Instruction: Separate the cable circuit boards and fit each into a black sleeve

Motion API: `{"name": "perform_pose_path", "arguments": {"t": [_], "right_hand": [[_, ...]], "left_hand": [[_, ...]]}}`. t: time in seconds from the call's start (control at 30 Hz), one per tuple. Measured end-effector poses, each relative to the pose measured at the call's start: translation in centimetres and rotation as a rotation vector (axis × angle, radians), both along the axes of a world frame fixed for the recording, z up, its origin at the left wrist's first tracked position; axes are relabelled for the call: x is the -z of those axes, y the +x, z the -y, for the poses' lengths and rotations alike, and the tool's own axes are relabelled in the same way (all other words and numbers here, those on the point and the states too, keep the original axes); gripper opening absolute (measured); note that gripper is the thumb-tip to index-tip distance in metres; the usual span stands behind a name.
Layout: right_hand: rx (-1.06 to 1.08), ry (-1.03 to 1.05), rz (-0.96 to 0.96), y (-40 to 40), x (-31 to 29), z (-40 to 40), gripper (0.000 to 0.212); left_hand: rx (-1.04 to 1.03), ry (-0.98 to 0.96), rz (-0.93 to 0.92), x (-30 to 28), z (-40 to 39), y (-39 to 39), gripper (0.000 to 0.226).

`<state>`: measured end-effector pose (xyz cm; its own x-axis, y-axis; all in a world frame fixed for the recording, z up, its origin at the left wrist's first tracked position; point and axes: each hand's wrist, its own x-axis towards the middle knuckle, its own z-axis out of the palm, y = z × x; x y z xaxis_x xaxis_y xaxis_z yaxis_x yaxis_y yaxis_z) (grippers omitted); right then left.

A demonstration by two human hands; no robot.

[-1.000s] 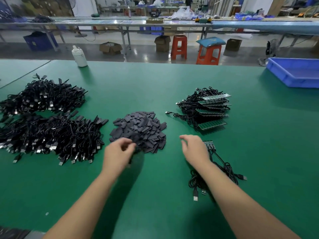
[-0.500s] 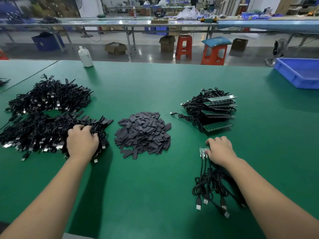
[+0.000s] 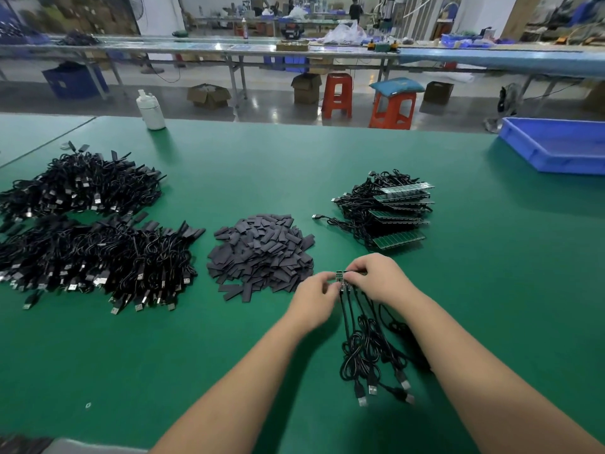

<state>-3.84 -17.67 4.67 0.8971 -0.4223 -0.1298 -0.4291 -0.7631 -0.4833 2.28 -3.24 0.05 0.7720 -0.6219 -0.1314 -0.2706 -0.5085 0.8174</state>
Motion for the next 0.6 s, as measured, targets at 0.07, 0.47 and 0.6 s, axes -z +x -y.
{"name": "perform_pose_path", "arguments": {"t": [0.07,0.47,0.6], "right_hand": [[0.012,-0.037,0.002,-0.4,-0.5,-0.2,0.01],[0.11,-0.234,0.087,-1.0,-0.3,-1.9,0.017],[0.084,-0.399,0.136,-1.4,1.0,-0.9,0.022]], "left_hand": [[-0.034,-0.022,-0.016,0.0,0.6,-0.7,0.018],[-0.229,0.01,0.093,-0.9,1.3,-3.0,0.031],[-0.27,-0.009,0.144,-0.8,0.6,-2.5,0.029]]}}
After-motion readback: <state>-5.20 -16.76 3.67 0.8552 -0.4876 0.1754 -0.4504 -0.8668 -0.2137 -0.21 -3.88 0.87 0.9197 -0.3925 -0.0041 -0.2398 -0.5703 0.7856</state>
